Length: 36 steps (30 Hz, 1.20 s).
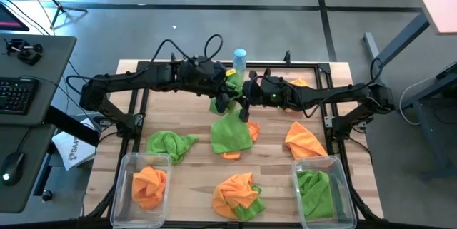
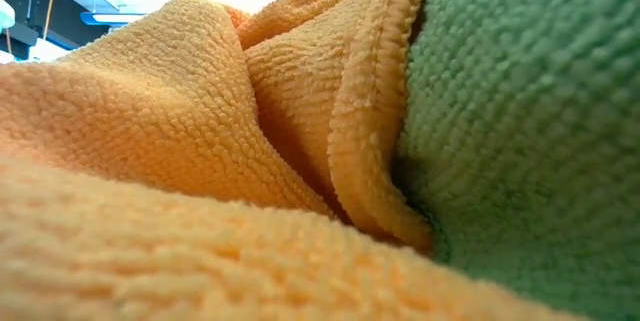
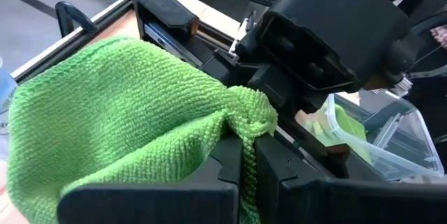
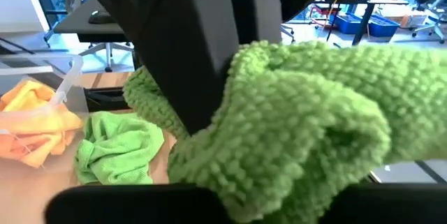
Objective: Sort microfiber towel by color & place in baskets
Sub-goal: Put the green microfiber cloth into the right transparent bin
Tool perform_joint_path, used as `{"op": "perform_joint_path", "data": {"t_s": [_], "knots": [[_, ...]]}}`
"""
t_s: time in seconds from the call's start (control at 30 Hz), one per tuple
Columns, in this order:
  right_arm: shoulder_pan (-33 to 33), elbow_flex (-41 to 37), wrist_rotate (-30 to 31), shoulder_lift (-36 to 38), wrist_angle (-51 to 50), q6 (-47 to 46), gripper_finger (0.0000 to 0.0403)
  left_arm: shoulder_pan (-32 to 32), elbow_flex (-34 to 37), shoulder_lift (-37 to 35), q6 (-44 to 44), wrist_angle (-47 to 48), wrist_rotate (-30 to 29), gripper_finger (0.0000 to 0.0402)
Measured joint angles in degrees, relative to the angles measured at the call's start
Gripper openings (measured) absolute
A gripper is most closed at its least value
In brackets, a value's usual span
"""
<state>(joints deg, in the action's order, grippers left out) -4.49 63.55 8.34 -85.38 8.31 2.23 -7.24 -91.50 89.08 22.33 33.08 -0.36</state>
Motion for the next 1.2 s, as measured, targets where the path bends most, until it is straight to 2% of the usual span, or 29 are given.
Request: {"op": "perform_joint_path", "data": {"t_s": [0.1,0.23,0.4,0.6,0.67,0.83,0.9,1.0,1.1,1.2], "knots": [[0.0,0.0,0.0,0.0,0.0,-0.9,0.0035,-0.6,0.0,0.0,-0.5,0.1,0.3,0.0000],[0.0,0.0,0.0,0.0,-0.1,-1.5,0.0026,-1.1,0.0,0.0,-1.1,0.4,0.4,0.0007],[0.0,0.0,-0.2,0.0,-1.0,-2.3,0.0006,-1.8,0.0,0.0,-4.1,3.7,1.3,0.0046],[0.0,0.0,-0.2,0.0,-0.9,-2.4,0.0010,-2.3,0.0,-1.7,-9.8,7.4,1.2,0.0085],[0.0,0.0,0.0,0.1,-1.5,-2.7,0.0010,-2.3,0.0,-3.8,-11.8,9.0,-0.5,0.0088],[0.0,0.0,1.0,1.8,-5.1,-9.8,0.0005,-1.7,0.0,-10.4,-15.5,16.4,-9.0,0.0089],[0.1,0.5,1.1,3.7,-9.6,-11.3,0.0005,-1.7,0.0,-12.5,-15.9,18.9,-10.3,0.0089],[0.7,3.7,1.2,6.7,-22.5,-13.8,0.0004,-1.7,1.7,-16.0,-16.0,21.4,-11.9,0.0090],[2.2,9.3,2.4,8.9,-37.9,-16.6,0.0004,-1.9,7.5,-20.8,-15.6,20.8,-14.1,0.0090],[4.7,16.3,5.0,9.5,-53.2,-19.8,0.0003,-2.0,15.4,-26.5,-15.0,18.1,-13.6,0.0090]]}}
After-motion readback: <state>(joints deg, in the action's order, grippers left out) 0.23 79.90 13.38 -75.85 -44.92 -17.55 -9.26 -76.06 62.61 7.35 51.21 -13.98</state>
